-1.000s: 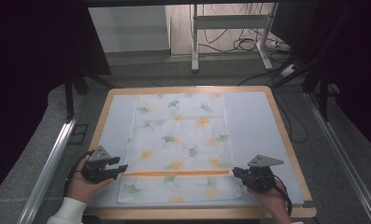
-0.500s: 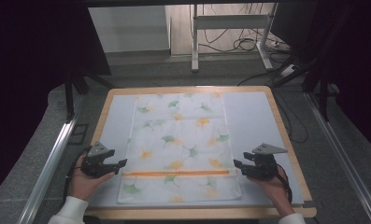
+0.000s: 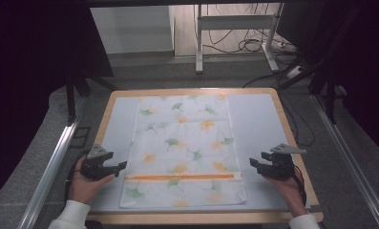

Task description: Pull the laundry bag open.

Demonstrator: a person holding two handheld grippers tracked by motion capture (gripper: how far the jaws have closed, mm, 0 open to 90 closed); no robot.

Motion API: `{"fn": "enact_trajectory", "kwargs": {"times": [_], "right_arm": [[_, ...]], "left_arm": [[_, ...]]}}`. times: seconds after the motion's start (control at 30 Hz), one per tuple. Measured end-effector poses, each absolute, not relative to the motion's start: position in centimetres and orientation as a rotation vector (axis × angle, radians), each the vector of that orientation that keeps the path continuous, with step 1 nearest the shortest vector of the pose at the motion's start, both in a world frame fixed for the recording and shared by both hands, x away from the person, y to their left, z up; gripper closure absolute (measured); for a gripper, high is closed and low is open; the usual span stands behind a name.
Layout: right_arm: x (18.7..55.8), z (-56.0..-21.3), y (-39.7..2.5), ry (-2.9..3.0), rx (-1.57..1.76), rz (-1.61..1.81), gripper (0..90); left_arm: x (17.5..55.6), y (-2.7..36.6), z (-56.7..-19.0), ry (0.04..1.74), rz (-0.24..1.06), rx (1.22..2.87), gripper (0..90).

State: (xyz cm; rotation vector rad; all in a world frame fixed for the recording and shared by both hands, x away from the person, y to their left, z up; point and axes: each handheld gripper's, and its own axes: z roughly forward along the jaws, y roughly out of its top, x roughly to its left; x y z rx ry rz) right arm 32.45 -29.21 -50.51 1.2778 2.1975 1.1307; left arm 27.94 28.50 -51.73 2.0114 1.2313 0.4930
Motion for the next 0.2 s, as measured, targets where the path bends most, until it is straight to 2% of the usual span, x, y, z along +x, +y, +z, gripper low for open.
{"fn": "enact_trajectory", "kwargs": {"times": [0.2], "right_arm": [[32.54,-50.73,-29.13,2.212,1.249,1.124,39.6]], "left_arm": [[28.28,28.50,-51.87,1.238,0.501,2.017,29.3]]}}
